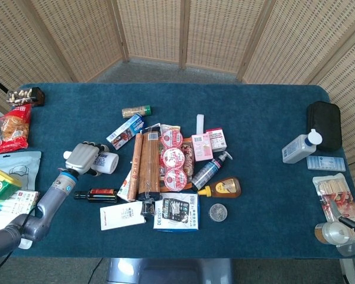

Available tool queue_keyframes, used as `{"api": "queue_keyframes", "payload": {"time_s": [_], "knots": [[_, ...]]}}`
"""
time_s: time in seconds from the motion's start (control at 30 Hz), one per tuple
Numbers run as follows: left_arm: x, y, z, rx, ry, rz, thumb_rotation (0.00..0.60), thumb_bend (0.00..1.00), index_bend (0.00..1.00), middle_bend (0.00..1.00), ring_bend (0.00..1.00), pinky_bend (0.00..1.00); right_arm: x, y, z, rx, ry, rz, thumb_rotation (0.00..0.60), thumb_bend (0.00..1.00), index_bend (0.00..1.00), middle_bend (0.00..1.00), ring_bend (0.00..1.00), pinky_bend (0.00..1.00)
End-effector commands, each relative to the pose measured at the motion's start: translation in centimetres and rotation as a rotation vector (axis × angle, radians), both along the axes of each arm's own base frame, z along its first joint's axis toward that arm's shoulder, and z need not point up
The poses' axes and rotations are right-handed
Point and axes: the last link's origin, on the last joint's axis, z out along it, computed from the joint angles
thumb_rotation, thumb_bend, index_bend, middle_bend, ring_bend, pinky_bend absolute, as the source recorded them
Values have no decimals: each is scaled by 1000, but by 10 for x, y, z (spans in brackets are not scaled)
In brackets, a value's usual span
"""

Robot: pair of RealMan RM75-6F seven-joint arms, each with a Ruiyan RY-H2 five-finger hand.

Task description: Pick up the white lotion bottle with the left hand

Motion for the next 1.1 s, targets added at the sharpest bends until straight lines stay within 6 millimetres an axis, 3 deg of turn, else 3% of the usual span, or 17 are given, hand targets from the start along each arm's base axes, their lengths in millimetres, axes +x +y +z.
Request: {"api": "queue_keyframes", "payload": {"time_s": [0.03, 0.63, 1.1], "knots": [[5, 1, 22, 38, -61, 3, 600, 588, 622, 751, 972, 782, 0, -2, -2, 6, -2, 2, 333, 327, 0, 113, 0, 0], [67, -17, 147, 200, -271, -87, 600, 580, 623, 765, 972, 791, -1, -7, -9, 20, -26, 31, 331, 328, 0, 113, 0, 0], [106, -28, 219, 288, -404, -127, 600, 573, 619, 759, 971, 791, -6, -6, -14, 21, -51, 37, 334, 328, 0, 113, 0, 0]]}}
